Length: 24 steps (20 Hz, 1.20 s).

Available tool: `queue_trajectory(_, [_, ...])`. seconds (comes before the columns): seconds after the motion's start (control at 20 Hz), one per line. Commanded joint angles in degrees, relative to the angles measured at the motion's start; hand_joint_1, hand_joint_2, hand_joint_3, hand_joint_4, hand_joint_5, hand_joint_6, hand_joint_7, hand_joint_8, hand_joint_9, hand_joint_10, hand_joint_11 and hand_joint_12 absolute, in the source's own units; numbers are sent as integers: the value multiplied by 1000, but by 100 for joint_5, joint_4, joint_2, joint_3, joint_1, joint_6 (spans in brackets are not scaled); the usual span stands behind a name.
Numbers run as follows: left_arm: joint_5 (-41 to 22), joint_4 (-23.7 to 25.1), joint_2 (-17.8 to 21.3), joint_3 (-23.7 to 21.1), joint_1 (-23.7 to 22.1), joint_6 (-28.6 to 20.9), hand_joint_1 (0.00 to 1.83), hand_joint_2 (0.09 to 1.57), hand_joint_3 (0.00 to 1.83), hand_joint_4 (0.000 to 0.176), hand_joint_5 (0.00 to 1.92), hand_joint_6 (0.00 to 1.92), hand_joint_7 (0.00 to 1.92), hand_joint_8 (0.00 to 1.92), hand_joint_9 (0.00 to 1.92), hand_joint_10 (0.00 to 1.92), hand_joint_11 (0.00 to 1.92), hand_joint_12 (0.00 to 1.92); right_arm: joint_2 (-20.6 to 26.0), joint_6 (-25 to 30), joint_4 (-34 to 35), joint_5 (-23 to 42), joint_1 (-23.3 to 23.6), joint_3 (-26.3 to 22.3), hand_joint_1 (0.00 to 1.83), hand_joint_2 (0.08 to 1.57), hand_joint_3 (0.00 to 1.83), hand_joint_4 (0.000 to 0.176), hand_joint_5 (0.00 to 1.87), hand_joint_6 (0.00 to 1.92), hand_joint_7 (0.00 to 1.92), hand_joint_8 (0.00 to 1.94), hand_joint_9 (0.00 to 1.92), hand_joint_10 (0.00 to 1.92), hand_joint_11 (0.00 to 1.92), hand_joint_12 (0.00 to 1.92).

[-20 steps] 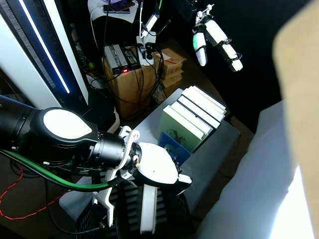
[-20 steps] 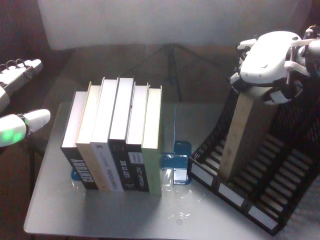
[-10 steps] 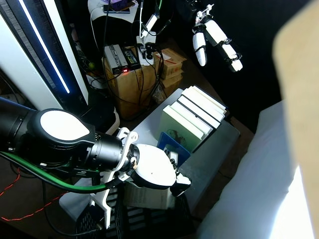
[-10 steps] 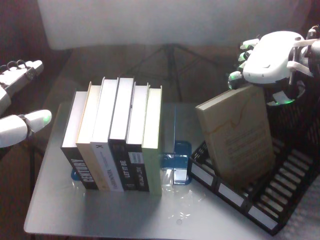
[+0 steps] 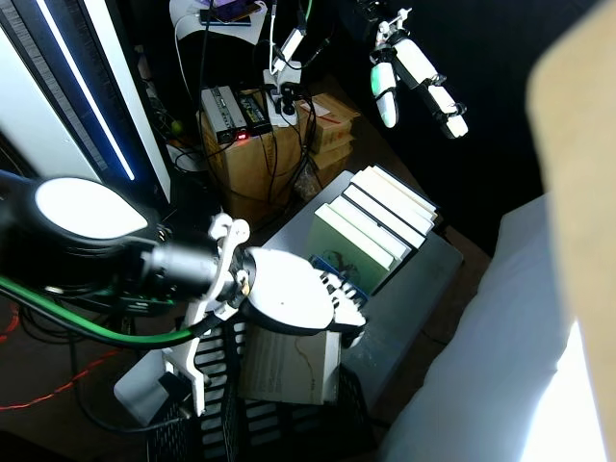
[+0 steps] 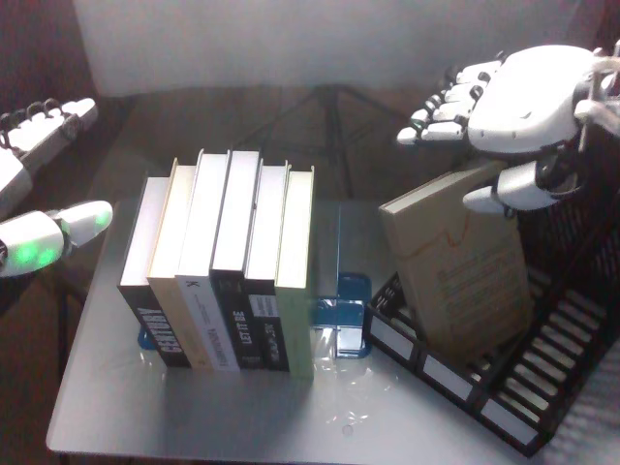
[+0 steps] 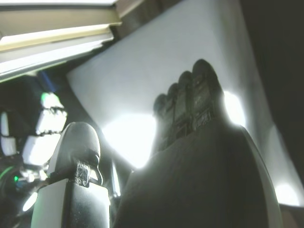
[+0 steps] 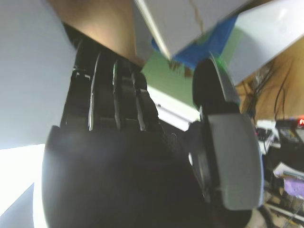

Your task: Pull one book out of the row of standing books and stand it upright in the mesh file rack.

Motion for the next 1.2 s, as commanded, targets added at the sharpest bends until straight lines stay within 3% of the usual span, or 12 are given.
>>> queue_trajectory(0.0, [-813, -26, 94, 6, -94, -24, 552, 1349, 0, 0, 24, 4, 0, 0, 0, 0, 0, 0, 144, -72, 583, 186, 68, -20, 272, 1372, 0, 48, 0, 0, 0, 0, 2, 5, 0, 16])
queue_trajectory(0.15, [-863, 224, 154, -25, -300, -23, 608, 1337, 0, 0, 39, 8, 0, 0, 0, 0, 0, 0, 363, -93, 1334, 686, 172, -50, 248, 1367, 0, 0, 0, 0, 0, 0, 0, 0, 23, 11])
queue_trajectory(0.3, [-884, 629, 222, -76, -590, -43, 569, 1342, 0, 18, 6, 2, 0, 0, 0, 0, 0, 0, 752, -1686, 3482, 1230, 173, -301, 285, 1349, 0, 49, 0, 0, 0, 0, 3, 1, 0, 0])
queue_trajectory(0.45, [-941, 991, 270, -115, -871, -110, 490, 1350, 3, 27, 0, 0, 0, 0, 0, 0, 0, 0, 1134, -2344, 4536, 1687, 173, -647, 254, 1395, 11, 42, 0, 0, 0, 0, 3, 1, 10, 14])
queue_trajectory(0.5, [-922, 1148, 271, -112, -996, -137, 468, 1341, 0, 58, 0, 0, 0, 0, 0, 0, 0, 0, 1281, -2543, 4872, 1860, 156, -766, 250, 1395, 10, 30, 0, 0, 0, 0, 0, 0, 1, 2])
queue_trajectory(0.55, [-887, 1311, 272, -115, -1128, -159, 435, 1344, 1, 66, 0, 0, 0, 0, 0, 0, 0, 0, 1410, -2745, 5198, 2031, 111, -890, 192, 1393, 0, 14, 0, 0, 0, 0, 101, 64, 0, 736])
queue_trajectory(0.65, [-899, 1616, 283, -121, -1355, -243, 430, 1346, 2, 68, 0, 0, 0, 0, 0, 0, 0, 0, 1680, -3180, 5857, 2414, -26, -1137, 179, 1374, 0, 31, 0, 0, 0, 0, 91, 63, 0, 835])
queue_trajectory(0.7, [-938, 1715, 300, -135, -1406, -281, 444, 1354, 5, 49, 0, 0, 0, 0, 0, 0, 0, 0, 1749, -3287, 6058, 2582, -95, -1213, 247, 1355, 0, 38, 0, 0, 0, 0, 16, 25, 0, 610])
queue_trajectory(0.85, [-1044, 1966, 371, -198, -1456, -338, 377, 1369, 10, 57, 0, 0, 0, 0, 0, 0, 0, 0, 1927, -3527, 6476, 3011, -337, -1436, 308, 1299, 0, 40, 0, 0, 0, 0, 24, 50, 0, 299])
queue_trajectory(0.95, [-1150, 2079, 423, -249, -1478, -369, 393, 1367, 6, 39, 0, 0, 0, 0, 0, 0, 0, 0, 2101, -3893, 6857, 3290, -497, -1664, 297, 1308, 0, 36, 0, 0, 0, 0, 30, 96, 0, 402])
queue_trajectory(1.1, [-1224, 2323, 481, -330, -1598, -412, 414, 1358, 1, 18, 0, 0, 0, 0, 0, 0, 0, 0, 2297, -4098, 7210, 3736, -754, -1924, 314, 1382, 8, 64, 0, 0, 0, 0, 9, 176, 0, 762])
queue_trajectory(1.15, [-1225, 2354, 481, -334, -1620, -421, 350, 1343, 0, 46, 2, 1, 0, 0, 0, 0, 6, 3, 2313, -4129, 7249, 3771, -781, -1946, 307, 1395, 9, 44, 0, 0, 0, 0, 1, 212, 0, 804])
